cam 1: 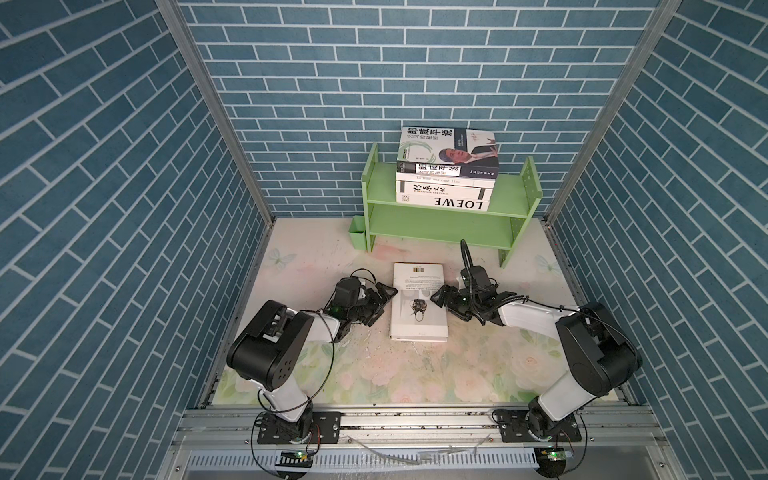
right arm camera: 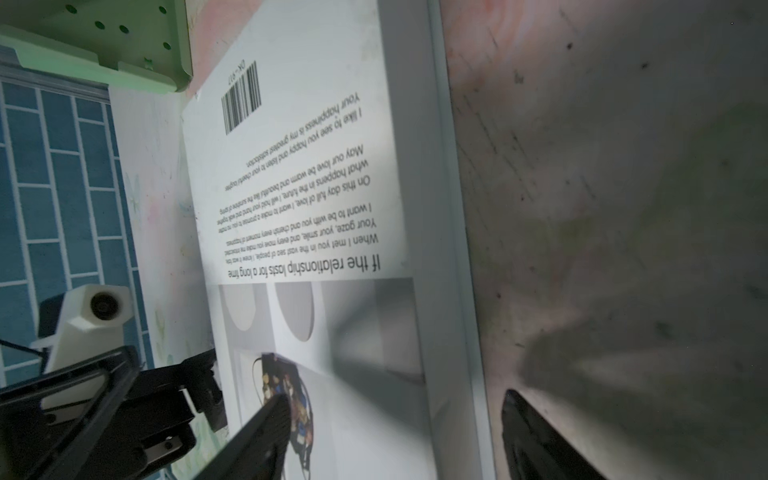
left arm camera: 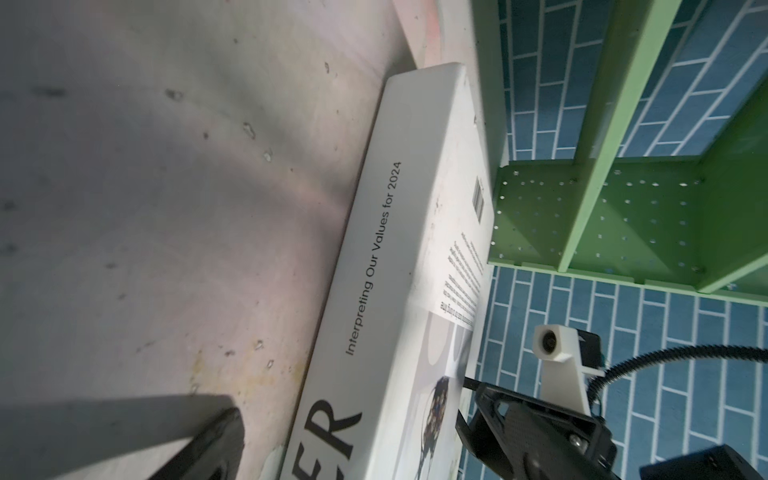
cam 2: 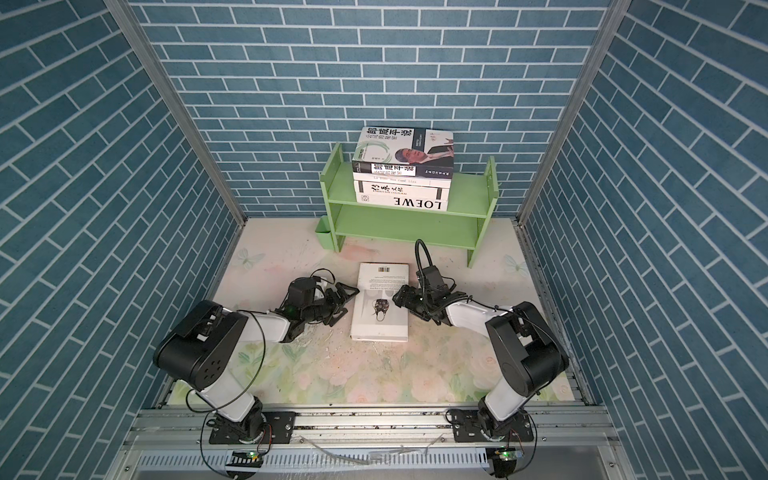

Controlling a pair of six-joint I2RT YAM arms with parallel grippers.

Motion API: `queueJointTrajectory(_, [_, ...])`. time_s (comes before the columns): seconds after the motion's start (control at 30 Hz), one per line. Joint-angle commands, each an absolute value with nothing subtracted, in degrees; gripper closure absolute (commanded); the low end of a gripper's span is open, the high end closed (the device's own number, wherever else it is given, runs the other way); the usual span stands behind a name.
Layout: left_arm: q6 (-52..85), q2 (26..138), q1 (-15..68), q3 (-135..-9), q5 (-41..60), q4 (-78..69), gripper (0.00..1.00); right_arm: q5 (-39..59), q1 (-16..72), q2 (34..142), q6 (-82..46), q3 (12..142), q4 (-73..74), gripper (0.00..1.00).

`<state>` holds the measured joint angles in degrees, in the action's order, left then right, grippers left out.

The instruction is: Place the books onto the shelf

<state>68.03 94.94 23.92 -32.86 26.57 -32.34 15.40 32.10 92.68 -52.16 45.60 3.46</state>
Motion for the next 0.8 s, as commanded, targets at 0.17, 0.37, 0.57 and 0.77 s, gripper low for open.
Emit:
queueJointTrajectory(0.17, [66.7, 95.0, 27.3, -36.6, 19.8, -16.7, 0.00, 15.8, 32.5, 95.1, -51.6, 43.5, 7.0, 0.15])
queueJointTrajectory(0.37, [65.1, 95.2, 30.2, -41.8, 20.3, -13.4, 0.00, 23.2, 32.6, 99.7, -55.7, 40.6, 18.9, 0.19])
queueJointTrajectory(0.57, [64.5, 94.3, 30.6, -43.8, 20.6, -12.9, 0.00, 31.7, 32.6, 102.9, -60.2, 38.5, 29.4, 0.22])
queueJointTrajectory(0.77, [66.2, 95.7, 31.3, -43.3, 22.0, -16.6, 0.00, 39.5, 32.7, 102.5, -67.3, 37.3, 41.7, 0.24])
